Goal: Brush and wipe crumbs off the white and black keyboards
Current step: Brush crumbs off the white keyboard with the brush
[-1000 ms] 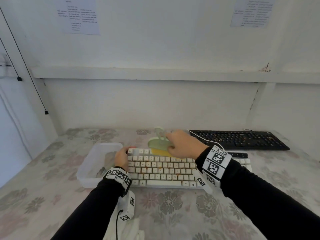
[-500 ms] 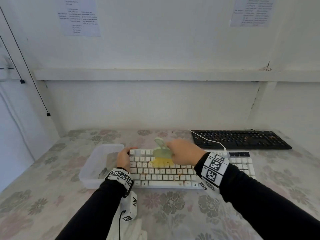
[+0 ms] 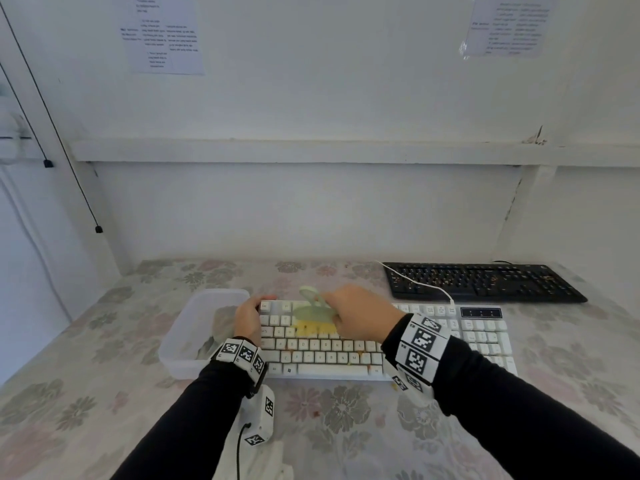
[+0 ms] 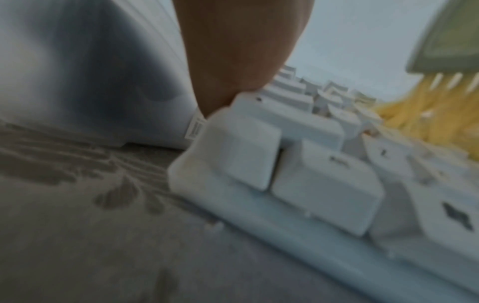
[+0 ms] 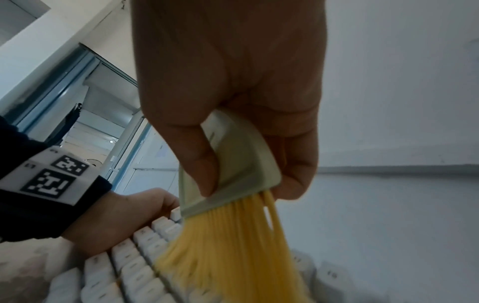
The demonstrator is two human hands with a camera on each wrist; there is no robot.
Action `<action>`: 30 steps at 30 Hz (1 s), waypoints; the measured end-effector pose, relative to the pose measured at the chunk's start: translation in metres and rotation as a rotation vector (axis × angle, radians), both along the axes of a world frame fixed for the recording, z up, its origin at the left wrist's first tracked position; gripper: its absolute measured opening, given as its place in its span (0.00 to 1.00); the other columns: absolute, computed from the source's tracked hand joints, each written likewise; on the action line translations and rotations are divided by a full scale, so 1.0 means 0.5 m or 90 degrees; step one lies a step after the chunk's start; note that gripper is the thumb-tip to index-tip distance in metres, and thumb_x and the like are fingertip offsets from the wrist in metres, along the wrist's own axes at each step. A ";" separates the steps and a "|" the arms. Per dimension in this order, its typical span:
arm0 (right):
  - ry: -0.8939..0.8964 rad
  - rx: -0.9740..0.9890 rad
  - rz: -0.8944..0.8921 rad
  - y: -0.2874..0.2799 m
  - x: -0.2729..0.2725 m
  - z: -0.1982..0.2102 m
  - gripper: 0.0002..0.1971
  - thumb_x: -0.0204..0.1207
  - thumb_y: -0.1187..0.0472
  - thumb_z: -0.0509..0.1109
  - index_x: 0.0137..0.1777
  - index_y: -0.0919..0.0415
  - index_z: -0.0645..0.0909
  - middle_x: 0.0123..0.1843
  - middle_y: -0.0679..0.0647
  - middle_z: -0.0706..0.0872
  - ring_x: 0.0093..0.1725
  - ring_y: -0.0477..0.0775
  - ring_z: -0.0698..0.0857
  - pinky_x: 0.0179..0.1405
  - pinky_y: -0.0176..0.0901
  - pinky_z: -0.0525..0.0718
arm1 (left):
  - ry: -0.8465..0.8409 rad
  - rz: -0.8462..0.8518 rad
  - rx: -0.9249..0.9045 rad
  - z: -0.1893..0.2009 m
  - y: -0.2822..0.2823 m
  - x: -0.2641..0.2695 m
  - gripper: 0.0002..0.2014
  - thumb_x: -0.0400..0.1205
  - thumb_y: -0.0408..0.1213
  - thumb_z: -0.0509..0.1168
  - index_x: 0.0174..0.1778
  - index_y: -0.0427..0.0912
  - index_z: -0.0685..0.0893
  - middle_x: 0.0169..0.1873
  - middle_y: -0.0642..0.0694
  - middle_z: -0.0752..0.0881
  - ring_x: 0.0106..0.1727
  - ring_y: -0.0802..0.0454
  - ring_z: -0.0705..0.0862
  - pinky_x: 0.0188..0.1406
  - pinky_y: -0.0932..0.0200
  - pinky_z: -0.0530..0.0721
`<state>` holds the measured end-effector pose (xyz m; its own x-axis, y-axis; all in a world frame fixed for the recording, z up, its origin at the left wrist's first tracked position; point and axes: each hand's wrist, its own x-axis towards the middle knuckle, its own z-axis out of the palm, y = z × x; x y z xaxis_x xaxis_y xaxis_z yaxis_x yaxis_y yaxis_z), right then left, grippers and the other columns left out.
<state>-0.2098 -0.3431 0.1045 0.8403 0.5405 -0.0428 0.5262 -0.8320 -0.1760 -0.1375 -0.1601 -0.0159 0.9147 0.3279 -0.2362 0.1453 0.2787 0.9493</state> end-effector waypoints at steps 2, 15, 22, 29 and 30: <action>0.007 -0.004 -0.017 -0.010 0.003 0.007 0.15 0.78 0.68 0.61 0.63 0.61 0.76 0.32 0.44 0.72 0.33 0.48 0.77 0.28 0.30 0.73 | 0.008 -0.004 -0.009 -0.003 0.001 0.000 0.15 0.80 0.36 0.57 0.30 0.42 0.85 0.18 0.46 0.82 0.27 0.43 0.79 0.35 0.53 0.78; 0.015 0.006 -0.031 -0.017 -0.001 0.012 0.16 0.79 0.67 0.60 0.65 0.62 0.75 0.33 0.47 0.74 0.34 0.48 0.77 0.32 0.31 0.75 | 0.011 -0.004 0.005 0.000 0.001 -0.002 0.14 0.80 0.37 0.58 0.32 0.42 0.86 0.23 0.44 0.83 0.30 0.42 0.80 0.37 0.52 0.79; -0.065 0.062 -0.048 -0.028 0.002 0.015 0.09 0.79 0.66 0.60 0.55 0.62 0.79 0.30 0.42 0.69 0.27 0.39 0.70 0.19 0.25 0.67 | 0.000 -0.001 0.015 -0.001 0.002 -0.003 0.15 0.81 0.36 0.57 0.33 0.41 0.86 0.25 0.43 0.83 0.31 0.42 0.80 0.38 0.52 0.79; -0.016 0.053 -0.107 -0.051 0.037 -0.067 0.12 0.80 0.64 0.61 0.60 0.62 0.81 0.40 0.53 0.82 0.32 0.48 0.78 0.25 0.26 0.70 | -0.006 -0.003 0.020 0.004 0.001 -0.008 0.15 0.82 0.35 0.56 0.34 0.41 0.85 0.18 0.47 0.82 0.28 0.44 0.78 0.33 0.54 0.77; -0.009 0.054 -0.128 -0.070 0.040 -0.069 0.12 0.80 0.64 0.61 0.60 0.62 0.80 0.41 0.53 0.82 0.33 0.48 0.79 0.27 0.26 0.73 | -0.002 -0.006 0.021 0.003 0.001 -0.008 0.15 0.82 0.36 0.56 0.34 0.41 0.85 0.17 0.48 0.82 0.28 0.44 0.78 0.34 0.54 0.78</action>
<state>-0.1897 -0.3783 0.0700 0.9318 0.3628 0.0085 0.3539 -0.9032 -0.2428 -0.1414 -0.1598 -0.0142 0.9184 0.3268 -0.2229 0.1449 0.2465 0.9583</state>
